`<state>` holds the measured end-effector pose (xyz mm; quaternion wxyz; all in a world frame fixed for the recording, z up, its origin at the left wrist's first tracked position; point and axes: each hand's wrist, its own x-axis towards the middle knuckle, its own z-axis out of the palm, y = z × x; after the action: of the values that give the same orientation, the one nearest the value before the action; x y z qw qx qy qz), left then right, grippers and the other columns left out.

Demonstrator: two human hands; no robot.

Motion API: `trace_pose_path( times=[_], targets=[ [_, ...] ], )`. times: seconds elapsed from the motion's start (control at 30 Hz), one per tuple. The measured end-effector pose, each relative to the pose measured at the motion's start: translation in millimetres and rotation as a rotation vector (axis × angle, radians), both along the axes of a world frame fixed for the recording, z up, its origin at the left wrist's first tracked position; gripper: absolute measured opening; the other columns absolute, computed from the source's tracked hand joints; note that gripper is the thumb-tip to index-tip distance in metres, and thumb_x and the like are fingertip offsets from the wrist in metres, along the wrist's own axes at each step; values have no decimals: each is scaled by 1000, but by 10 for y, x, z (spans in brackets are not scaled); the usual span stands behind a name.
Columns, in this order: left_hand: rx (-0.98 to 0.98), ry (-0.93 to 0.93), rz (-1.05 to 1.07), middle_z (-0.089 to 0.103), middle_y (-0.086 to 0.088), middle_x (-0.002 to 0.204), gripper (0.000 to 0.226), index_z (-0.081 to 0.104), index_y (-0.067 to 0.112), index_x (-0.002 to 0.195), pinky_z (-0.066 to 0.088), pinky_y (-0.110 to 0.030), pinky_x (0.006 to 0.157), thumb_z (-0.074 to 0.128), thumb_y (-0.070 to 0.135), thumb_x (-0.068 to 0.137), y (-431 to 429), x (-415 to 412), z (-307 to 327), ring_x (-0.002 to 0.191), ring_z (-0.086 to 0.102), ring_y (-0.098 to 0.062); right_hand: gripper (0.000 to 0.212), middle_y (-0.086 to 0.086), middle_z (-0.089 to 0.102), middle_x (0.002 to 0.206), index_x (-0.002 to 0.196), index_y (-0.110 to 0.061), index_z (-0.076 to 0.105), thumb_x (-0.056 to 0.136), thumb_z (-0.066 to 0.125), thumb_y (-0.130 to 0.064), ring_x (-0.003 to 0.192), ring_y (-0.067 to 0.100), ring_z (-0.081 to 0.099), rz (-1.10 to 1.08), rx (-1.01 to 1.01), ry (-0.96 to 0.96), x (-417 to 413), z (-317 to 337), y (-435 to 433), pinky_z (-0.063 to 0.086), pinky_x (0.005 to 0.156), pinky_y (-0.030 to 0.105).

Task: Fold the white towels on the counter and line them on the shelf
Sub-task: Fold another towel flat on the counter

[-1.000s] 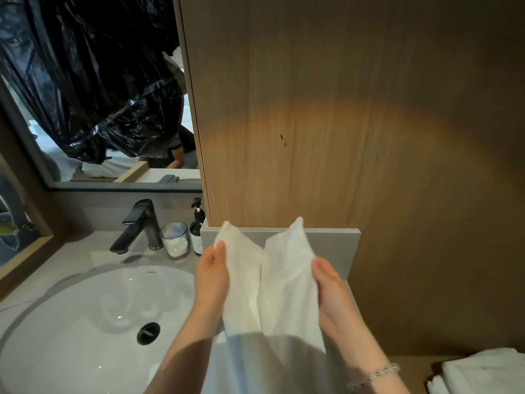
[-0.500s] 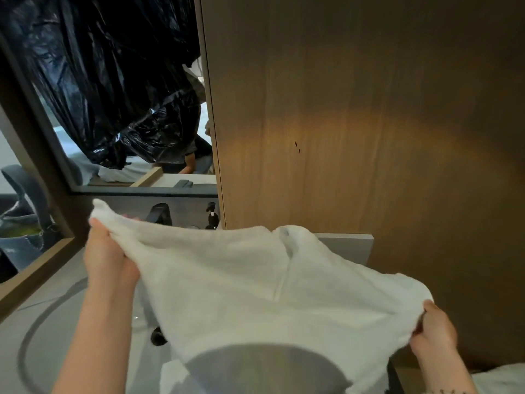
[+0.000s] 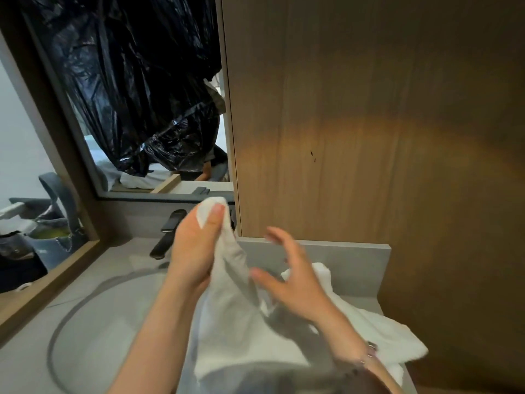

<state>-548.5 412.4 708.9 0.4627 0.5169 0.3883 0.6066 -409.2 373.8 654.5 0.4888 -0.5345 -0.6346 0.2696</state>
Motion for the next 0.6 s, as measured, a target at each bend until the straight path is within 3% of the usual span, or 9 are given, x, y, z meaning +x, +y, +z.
trace_pose_path(
  times=[0.07, 0.13, 0.23, 0.37, 0.43, 0.53, 0.6],
  targets=[
    [35, 0, -36, 65, 5, 58, 14, 61, 17, 78, 49, -23, 57, 55, 18, 90, -80, 48, 50, 56, 60, -7, 60, -13, 55, 124, 125, -38, 45, 70, 63, -51, 114, 0, 50, 171, -8, -33, -324, 96, 102, 40, 93, 13],
    [83, 38, -25, 65, 6, 58, 14, 63, 17, 77, 49, -20, 55, 56, 15, 88, -106, -26, 106, 56, 59, -6, 35, -11, 65, 105, 110, -35, 56, 77, 63, -41, 97, 1, 61, 224, -20, 109, -466, 134, 160, 49, 84, 21],
    [148, 139, 30, 59, 8, 57, 16, 60, 14, 75, 46, -21, 55, 55, 18, 90, -69, -225, 120, 57, 53, -7, 6, -12, 65, 79, 83, -34, 63, 81, 64, -39, 73, 2, 59, 204, 46, 221, -421, 96, 196, 47, 69, 24],
    [130, 123, 174, 55, 13, 53, 20, 53, 16, 74, 43, -12, 47, 52, 23, 93, -57, -290, 72, 49, 49, 2, 28, -17, 53, 56, 57, -38, 57, 83, 67, -38, 54, 0, 44, 223, 43, 71, -290, 76, 234, 34, 55, 21],
    [140, 138, 268, 55, 11, 61, 20, 53, 20, 74, 44, -15, 51, 52, 26, 93, -37, -338, 91, 52, 50, 1, 41, -16, 41, 46, 48, -30, 49, 84, 68, -34, 47, 1, 34, 178, 12, 2, -220, 69, 269, 26, 50, 19],
    [151, 101, 351, 53, 7, 72, 18, 54, 25, 76, 42, -22, 57, 52, 30, 93, 9, -452, 177, 61, 49, -5, 53, -12, 26, 45, 49, -23, 31, 80, 72, -35, 45, 5, 23, 85, 0, -62, -82, 52, 332, 18, 47, 21],
    [126, 29, 398, 51, 8, 73, 19, 52, 25, 77, 41, -21, 54, 51, 32, 94, 62, -545, 216, 59, 47, -6, 56, -11, 27, 44, 47, -22, 30, 75, 75, -40, 45, 6, 25, 18, -3, -125, 15, 44, 359, 20, 46, 22]
  ],
)
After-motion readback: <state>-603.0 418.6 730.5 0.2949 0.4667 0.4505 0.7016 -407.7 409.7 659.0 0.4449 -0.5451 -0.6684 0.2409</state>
